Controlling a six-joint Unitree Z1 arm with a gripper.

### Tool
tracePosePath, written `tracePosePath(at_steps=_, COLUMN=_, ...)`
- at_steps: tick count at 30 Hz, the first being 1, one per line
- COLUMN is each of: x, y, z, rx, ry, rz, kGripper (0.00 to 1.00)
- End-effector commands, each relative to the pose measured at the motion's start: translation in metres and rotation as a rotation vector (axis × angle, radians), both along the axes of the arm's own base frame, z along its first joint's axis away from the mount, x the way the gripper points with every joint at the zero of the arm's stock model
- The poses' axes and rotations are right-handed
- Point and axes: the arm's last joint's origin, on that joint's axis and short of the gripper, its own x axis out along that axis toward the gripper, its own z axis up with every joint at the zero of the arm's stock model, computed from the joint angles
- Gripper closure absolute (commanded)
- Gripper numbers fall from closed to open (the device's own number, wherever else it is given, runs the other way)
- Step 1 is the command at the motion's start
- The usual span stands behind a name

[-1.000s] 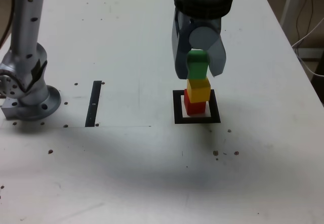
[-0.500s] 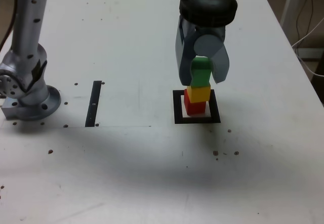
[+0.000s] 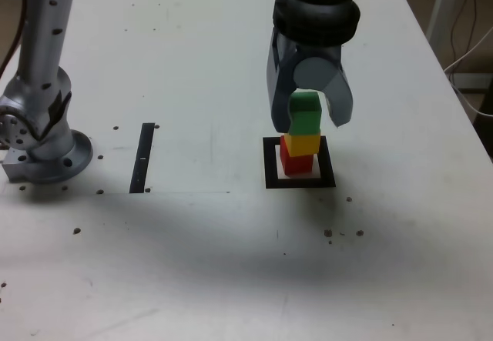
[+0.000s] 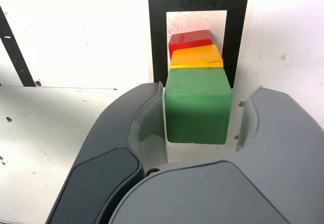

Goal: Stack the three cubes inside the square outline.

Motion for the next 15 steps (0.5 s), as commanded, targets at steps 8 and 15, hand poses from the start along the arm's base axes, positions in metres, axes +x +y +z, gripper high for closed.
tracePosePath(at_steps=8, x=-0.008, y=0.003, z=0.01, rx=0.021, ry=-0.027, rz=-0.002, kGripper=0.0)
tracePosePath(at_steps=15, x=-0.029, y=0.007, z=0.026, rx=0.044, ry=-0.055, rz=0.002, kGripper=0.0)
